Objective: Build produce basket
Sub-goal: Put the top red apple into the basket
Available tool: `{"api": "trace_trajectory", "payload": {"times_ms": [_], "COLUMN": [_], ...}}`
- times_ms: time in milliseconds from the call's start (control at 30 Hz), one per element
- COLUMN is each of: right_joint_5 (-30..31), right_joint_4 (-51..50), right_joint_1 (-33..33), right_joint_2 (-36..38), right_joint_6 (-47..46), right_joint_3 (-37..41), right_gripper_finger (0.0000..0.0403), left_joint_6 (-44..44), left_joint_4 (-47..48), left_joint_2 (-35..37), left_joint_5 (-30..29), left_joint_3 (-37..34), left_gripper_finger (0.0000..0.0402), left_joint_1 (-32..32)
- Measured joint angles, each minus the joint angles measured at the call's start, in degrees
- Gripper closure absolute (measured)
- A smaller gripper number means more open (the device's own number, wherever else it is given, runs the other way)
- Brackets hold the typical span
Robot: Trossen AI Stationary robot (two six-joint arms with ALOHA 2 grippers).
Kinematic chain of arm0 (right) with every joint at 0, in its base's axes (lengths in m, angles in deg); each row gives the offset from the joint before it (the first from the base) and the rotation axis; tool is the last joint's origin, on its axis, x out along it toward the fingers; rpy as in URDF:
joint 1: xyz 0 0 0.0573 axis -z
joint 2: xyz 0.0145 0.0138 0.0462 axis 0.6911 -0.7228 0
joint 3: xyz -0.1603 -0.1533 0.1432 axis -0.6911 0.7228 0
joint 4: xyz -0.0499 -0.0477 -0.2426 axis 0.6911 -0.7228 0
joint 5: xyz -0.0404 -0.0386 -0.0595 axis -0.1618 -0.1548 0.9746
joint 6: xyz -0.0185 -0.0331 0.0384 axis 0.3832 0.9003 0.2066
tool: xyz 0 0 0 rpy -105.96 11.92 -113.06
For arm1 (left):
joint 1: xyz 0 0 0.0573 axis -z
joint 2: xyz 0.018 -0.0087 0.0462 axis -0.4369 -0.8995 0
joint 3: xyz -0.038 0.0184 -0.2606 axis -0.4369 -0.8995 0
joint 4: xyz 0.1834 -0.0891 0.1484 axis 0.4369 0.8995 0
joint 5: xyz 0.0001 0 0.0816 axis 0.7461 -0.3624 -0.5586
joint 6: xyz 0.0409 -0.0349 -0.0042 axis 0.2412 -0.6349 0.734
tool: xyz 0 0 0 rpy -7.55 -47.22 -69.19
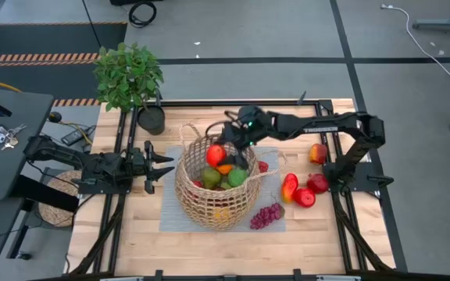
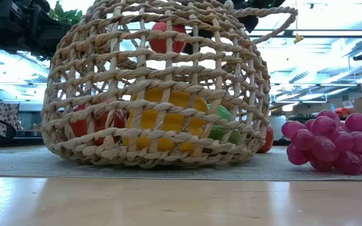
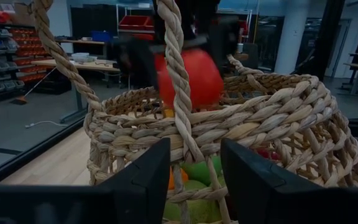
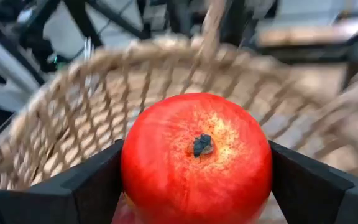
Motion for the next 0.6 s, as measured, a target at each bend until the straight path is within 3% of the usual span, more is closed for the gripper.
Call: {"api": "trace_trajectory", "payload": {"times_ms": [267,600], "right_joint_5": [9.6,10.6], "right_joint_4": [-13.8,-17.6], "right_joint_1": [-4.7,-7.3], "right_joint_2": [-6.5,-12.2], "right_joint_6": [6.7,13.7], "right_joint_3": [-10.5,-15.2], "right_gripper_finger": [0.0048,0.0044], "left_joint_6": [0.0,0.0], "left_joint_4": [0.0,0.0], "left_joint_2": [0.0,0.0], "left_joint_5": [0.0,0.0], "left_joint_3": [0.0,0.0], "left_gripper_finger": [0.0249,0.0254], "left_joint_1": [0.0,0.0]}}
